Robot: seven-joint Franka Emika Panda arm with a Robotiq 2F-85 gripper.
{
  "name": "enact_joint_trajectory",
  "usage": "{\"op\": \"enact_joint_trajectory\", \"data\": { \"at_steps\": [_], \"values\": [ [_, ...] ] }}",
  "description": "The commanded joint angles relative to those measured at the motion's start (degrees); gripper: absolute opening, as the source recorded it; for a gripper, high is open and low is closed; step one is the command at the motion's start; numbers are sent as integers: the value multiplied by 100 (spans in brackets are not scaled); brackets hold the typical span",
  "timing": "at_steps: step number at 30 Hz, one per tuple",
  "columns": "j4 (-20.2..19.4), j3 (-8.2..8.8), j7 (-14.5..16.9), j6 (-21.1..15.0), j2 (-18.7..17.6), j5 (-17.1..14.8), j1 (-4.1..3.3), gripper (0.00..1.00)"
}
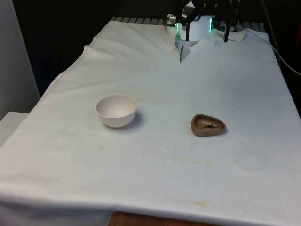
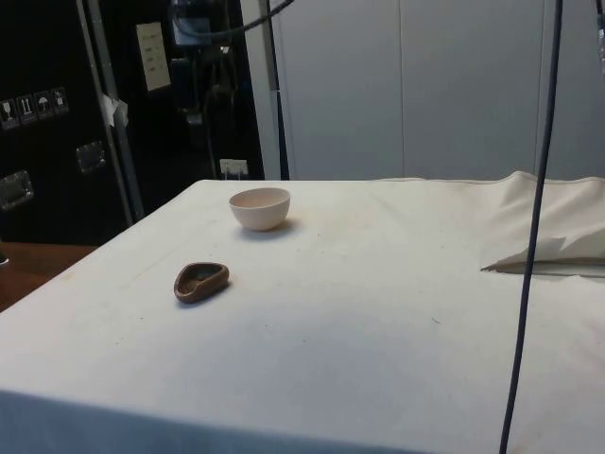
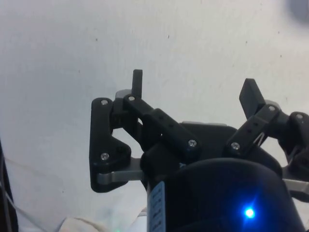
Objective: Pour the coffee beans from the cup into the bowl.
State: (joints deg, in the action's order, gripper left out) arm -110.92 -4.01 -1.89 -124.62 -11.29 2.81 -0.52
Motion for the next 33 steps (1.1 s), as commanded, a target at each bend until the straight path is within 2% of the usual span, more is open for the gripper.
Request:
{"op": "enact_joint_trajectory", "data": {
  "at_steps": [1,6,7,10,15,16,21,26,33],
  "values": [
    [-63,0,0,-178,-46,46,-11,100],
    [-160,-6,17,-498,-189,69,-23,100],
    [-126,0,29,-395,-183,46,-17,100],
    [-223,-6,34,-722,-275,69,-40,100],
    [-292,17,23,-974,-418,103,-40,100],
    [-264,6,34,-871,-395,69,-34,100],
    [-344,34,23,-1266,-619,138,-34,100],
    [-327,46,46,-1301,-716,109,-29,100],
    [-292,74,120,-1415,-888,34,23,100]
  ]
}}
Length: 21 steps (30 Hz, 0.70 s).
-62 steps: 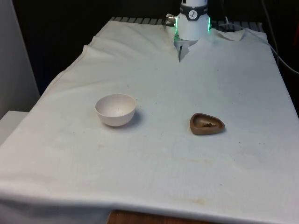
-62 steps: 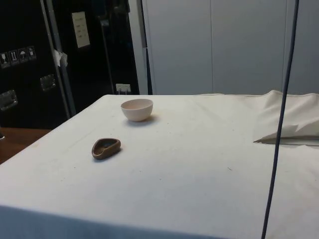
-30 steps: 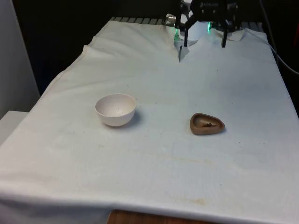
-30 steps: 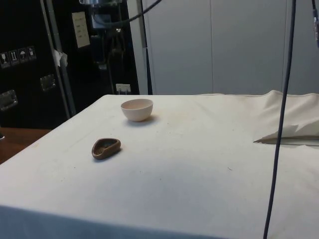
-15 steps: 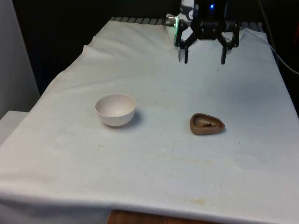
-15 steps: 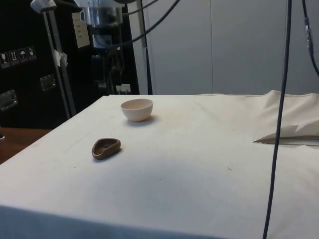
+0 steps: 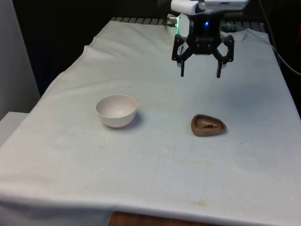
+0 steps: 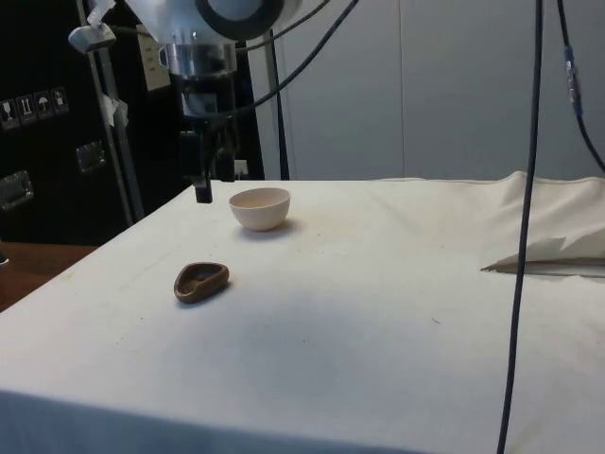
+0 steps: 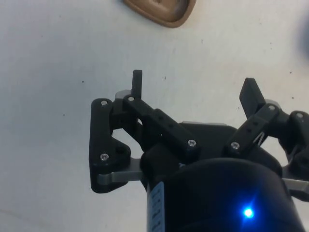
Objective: Pour the coffee beans from the cup into the bowl.
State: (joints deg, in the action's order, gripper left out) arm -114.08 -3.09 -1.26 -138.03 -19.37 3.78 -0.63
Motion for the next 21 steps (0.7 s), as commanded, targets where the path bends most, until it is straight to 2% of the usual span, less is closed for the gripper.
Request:
{"op": "enact_joint_trajectory", "data": {
  "at_steps": [1,2,4,10,11,12,19,20,21],
  "values": [
    [0,0,6,-23,-23,-6,6,100],
    [29,-17,63,-92,-103,-69,46,100],
    [74,-11,80,-120,-183,-97,69,100],
    [223,6,115,-149,-372,-160,103,100],
    [201,40,52,-120,-338,-86,63,100],
    [246,11,120,-149,-401,-178,97,100],
    [390,46,109,-155,-590,-235,97,100],
    [372,74,74,-126,-556,-172,63,100],
    [407,52,109,-155,-607,-241,97,100]
  ]
}}
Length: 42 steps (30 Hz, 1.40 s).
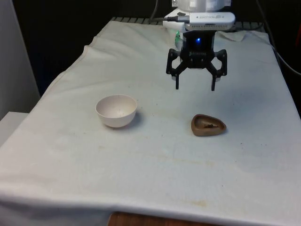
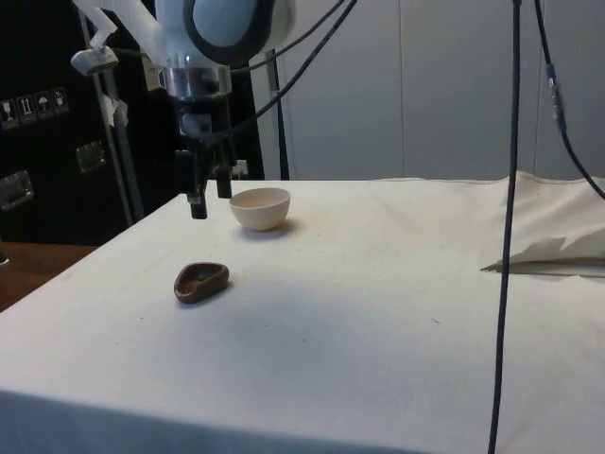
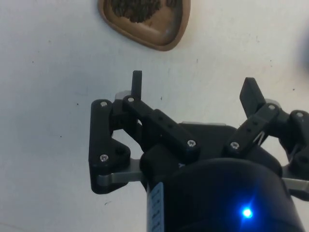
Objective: Pour the coffee beans from the cup into the bowl.
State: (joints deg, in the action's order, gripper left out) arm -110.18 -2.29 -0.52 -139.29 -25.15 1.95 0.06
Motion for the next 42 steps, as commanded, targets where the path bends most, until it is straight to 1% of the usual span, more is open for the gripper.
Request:
{"op": "enact_joint_trajectory", "data": {
  "at_steps": [1,4,8,9,10,14,16,17,18,24,25,26,29,34,35,36,40,42],
  "values": [
    [29,-23,23,-34,-46,-57,23,100],
    [57,-6,-6,-40,-97,-40,6,100],
    [115,0,-29,-80,-218,-69,17,100],
    [92,17,-34,-40,-183,-40,0,100],
    [120,0,-29,-86,-241,-86,17,100],
    [172,-11,-17,-138,-361,-172,29,100],
    [195,-11,-17,-178,-418,-212,23,100],
    [172,23,-34,-126,-372,-149,0,100],
    [201,-11,-11,-195,-441,-223,23,100],
    [292,-11,0,-309,-625,-258,29,100],
    [264,23,-34,-264,-584,-206,0,100],
    [304,-11,0,-315,-647,-264,34,100],
    [344,0,40,-344,-739,-281,52,100],
    [395,11,86,-407,-848,-315,63,100],
    [367,57,40,-378,-819,-264,23,100],
    [401,11,97,-424,-865,-321,63,100],
    [447,-6,132,-493,-957,-372,86,100],
    [470,-11,138,-521,-991,-384,86,100]
  ]
}}
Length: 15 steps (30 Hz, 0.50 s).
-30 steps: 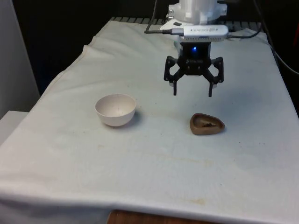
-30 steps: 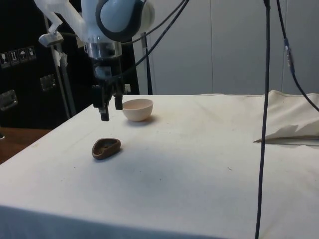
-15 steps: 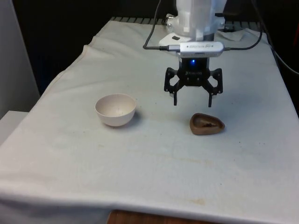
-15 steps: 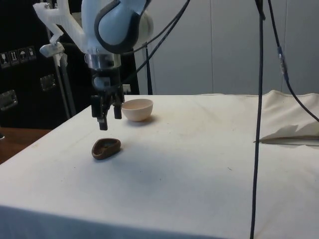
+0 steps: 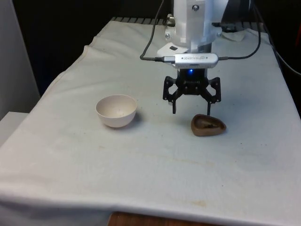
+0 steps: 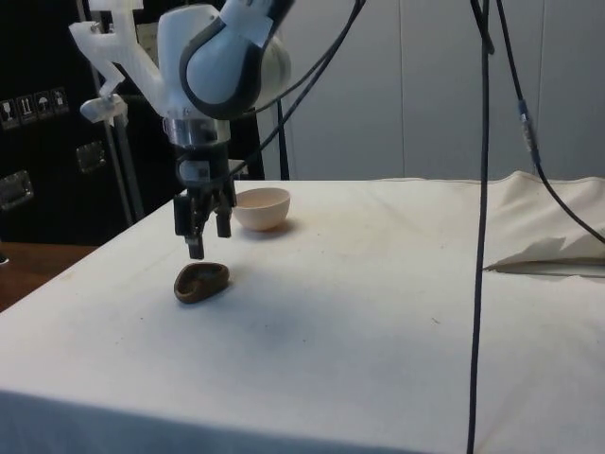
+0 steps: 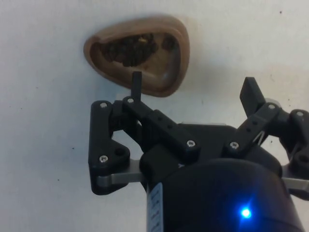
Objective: Pour the coffee beans from the cup into the bowl.
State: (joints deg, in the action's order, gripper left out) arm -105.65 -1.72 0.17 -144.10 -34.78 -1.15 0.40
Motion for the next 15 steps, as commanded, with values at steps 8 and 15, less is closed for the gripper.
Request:
{"op": "enact_joint_trajectory", "data": {
  "at_steps": [8,15],
  "values": [
    [103,-80,109,-115,-183,-143,63,100],
    [126,-80,338,-206,-275,-413,92,100]
  ]
}}
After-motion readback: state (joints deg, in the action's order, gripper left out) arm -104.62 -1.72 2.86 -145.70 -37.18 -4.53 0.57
